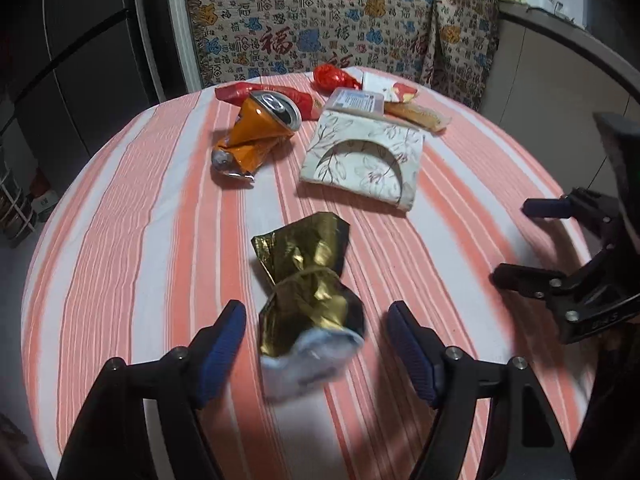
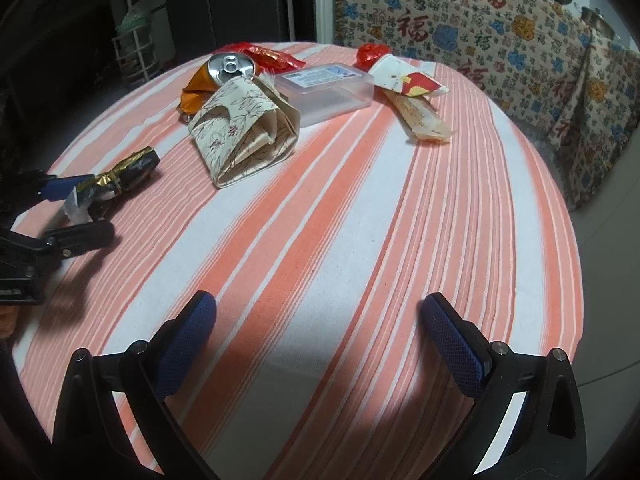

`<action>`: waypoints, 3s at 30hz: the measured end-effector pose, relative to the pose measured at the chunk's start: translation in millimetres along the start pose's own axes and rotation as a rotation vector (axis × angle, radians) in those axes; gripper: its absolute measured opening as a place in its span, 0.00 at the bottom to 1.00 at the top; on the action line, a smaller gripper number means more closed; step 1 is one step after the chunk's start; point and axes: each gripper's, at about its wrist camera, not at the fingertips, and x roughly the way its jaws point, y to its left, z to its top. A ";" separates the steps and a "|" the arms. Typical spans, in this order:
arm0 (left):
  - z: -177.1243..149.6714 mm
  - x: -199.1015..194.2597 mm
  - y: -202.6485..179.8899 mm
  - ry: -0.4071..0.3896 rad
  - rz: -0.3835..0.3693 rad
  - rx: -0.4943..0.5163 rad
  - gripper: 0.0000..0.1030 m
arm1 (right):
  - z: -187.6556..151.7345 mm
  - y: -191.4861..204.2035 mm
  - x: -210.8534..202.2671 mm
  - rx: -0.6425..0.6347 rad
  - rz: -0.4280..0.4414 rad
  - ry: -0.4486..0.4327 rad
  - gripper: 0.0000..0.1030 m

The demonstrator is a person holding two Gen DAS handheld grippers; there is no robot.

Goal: Collect trash
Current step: 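Grasp the gold foil wrapper with the left tool while the right tool grasps the patterned paper box, then carry foil wrapper and paper box to the blue basket and open both tools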

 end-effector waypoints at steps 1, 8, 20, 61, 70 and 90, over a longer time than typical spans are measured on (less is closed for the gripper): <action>1.7 1.6 0.8 -0.008 -0.004 0.000 0.73 | 2.7 -0.8 1.1 -0.002 0.006 0.011 1.00; 8.9 10.3 14.9 -0.014 0.007 -0.059 0.75 | 34.1 -5.7 18.1 0.005 0.083 0.011 1.00; 6.9 10.6 13.8 -0.015 0.016 -0.050 0.75 | 89.2 6.3 49.6 0.021 0.339 -0.072 0.55; 5.2 6.0 14.3 -0.001 -0.020 0.000 0.76 | 4.2 -21.8 -7.7 0.142 0.261 -0.120 0.87; 8.7 -2.5 26.0 0.040 -0.122 -0.040 0.50 | 29.1 -37.6 -6.1 0.151 0.311 -0.054 0.82; 47.8 -8.5 -142.2 0.015 -0.348 0.087 0.40 | -34.6 -121.6 -109.4 0.306 0.049 -0.120 0.37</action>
